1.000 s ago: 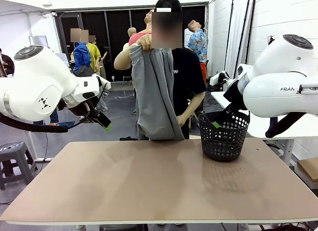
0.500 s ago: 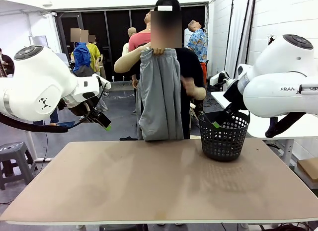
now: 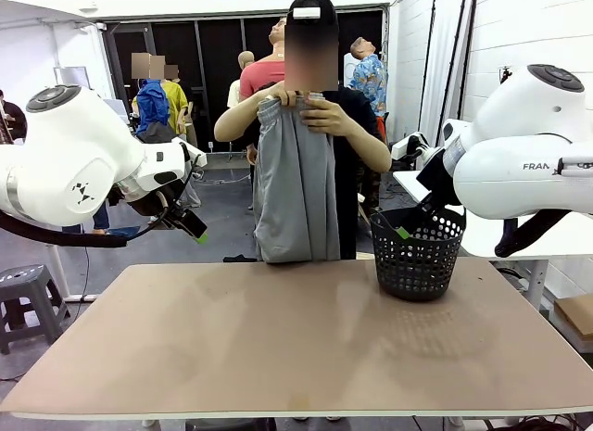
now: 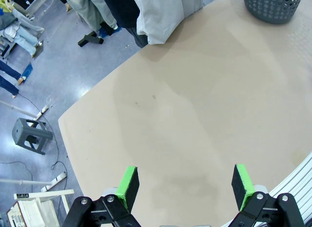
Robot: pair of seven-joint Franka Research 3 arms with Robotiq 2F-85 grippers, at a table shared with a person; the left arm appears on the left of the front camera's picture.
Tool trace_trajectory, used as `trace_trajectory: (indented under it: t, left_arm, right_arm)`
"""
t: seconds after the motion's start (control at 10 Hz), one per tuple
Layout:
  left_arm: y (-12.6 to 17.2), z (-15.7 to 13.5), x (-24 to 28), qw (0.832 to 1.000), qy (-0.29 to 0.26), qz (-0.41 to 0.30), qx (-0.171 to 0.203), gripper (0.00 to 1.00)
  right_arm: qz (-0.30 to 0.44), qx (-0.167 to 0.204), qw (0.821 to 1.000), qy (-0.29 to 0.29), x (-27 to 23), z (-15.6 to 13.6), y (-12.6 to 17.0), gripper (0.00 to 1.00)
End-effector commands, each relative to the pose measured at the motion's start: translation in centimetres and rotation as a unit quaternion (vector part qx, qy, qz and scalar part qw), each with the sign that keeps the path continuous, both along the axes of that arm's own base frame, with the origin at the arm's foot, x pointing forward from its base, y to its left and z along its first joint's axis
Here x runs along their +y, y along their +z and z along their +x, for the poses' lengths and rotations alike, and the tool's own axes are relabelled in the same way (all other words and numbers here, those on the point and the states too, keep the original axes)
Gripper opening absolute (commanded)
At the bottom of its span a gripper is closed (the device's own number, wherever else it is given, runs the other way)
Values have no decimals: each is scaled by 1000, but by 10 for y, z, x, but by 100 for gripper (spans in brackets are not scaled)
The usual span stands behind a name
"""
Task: Fold the training pants.
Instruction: Grab both ends of the Training pants handed by a person.
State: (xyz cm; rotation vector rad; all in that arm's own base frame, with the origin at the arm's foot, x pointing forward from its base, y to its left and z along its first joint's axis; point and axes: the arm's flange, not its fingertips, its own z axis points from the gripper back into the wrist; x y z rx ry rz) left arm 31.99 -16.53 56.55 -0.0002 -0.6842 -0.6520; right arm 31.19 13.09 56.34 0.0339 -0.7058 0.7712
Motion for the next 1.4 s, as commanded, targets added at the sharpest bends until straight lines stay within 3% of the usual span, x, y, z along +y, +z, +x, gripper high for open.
trace_trajectory:
  t: [0.0, 1.3]
  left_arm:
    - [1, 0, 0, 1000, -4, 0, -5, 100]
    - [1, 0, 0, 1000, -4, 0, -5, 100]
  right_arm:
    - [0, 0, 1000, 0, 0, 0, 0, 100]
    - [0, 0, 1000, 0, 0, 0, 0, 100]
